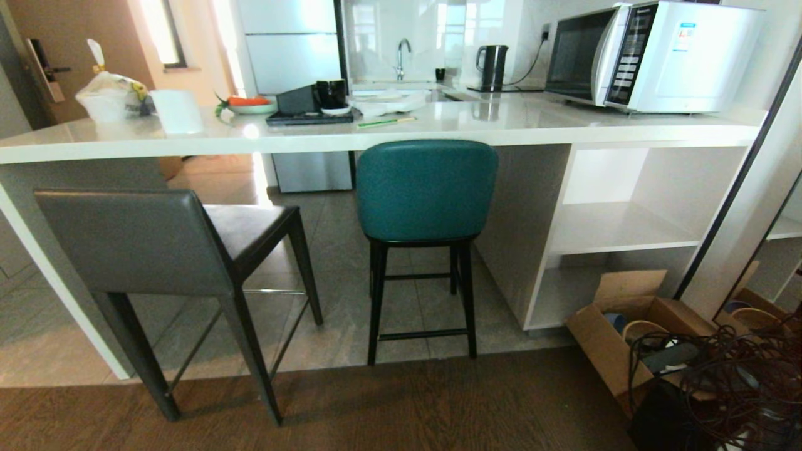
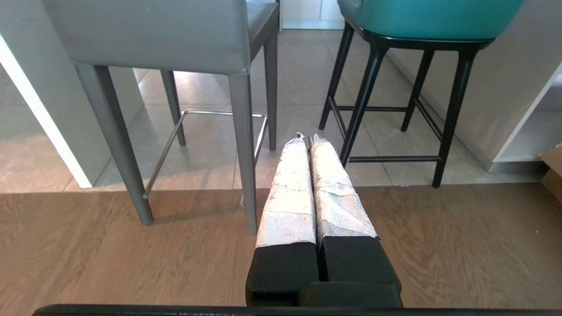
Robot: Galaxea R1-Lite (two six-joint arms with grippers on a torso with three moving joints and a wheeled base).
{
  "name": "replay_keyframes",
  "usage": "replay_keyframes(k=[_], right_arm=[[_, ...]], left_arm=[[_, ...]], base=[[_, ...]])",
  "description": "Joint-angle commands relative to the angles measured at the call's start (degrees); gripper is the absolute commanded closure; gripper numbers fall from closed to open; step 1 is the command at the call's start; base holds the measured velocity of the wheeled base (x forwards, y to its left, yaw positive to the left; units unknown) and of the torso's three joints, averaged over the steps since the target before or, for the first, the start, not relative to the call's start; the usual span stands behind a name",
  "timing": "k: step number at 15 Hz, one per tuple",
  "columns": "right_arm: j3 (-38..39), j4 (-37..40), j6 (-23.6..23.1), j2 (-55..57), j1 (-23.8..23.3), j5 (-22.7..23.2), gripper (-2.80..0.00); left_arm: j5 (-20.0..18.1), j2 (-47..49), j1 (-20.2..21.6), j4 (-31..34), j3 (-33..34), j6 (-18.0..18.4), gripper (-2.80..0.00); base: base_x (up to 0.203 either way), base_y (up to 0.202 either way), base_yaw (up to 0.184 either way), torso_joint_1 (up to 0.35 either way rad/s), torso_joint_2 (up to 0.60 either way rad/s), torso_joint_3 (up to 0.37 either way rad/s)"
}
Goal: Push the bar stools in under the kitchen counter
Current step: Pull the gray chair out from under the dining table
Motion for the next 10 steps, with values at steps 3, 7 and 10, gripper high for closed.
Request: replay_keyframes(k=[3,7,10], right_arm=[[1.4,0.0,0.0,0.0,0.0,0.0,0.0],[1.4,0.0,0.1,0.0,0.0,0.0,0.0],[1.4,0.0,0.1,0.0,0.0,0.0,0.0]], left_arm=[[0.0,0.0,0.0,0.0,0.1,0.0,0.0],[0.0,0.0,0.0,0.0,0.1,0.0,0.0],[0.0,0.0,0.0,0.0,0.1,0.0,0.0]], base=[[0.0,0.0,0.0,0.0,0.0,0.0],[0.0,0.0,0.0,0.0,0.0,0.0],[0.0,0.0,0.0,0.0,0.0,0.0]])
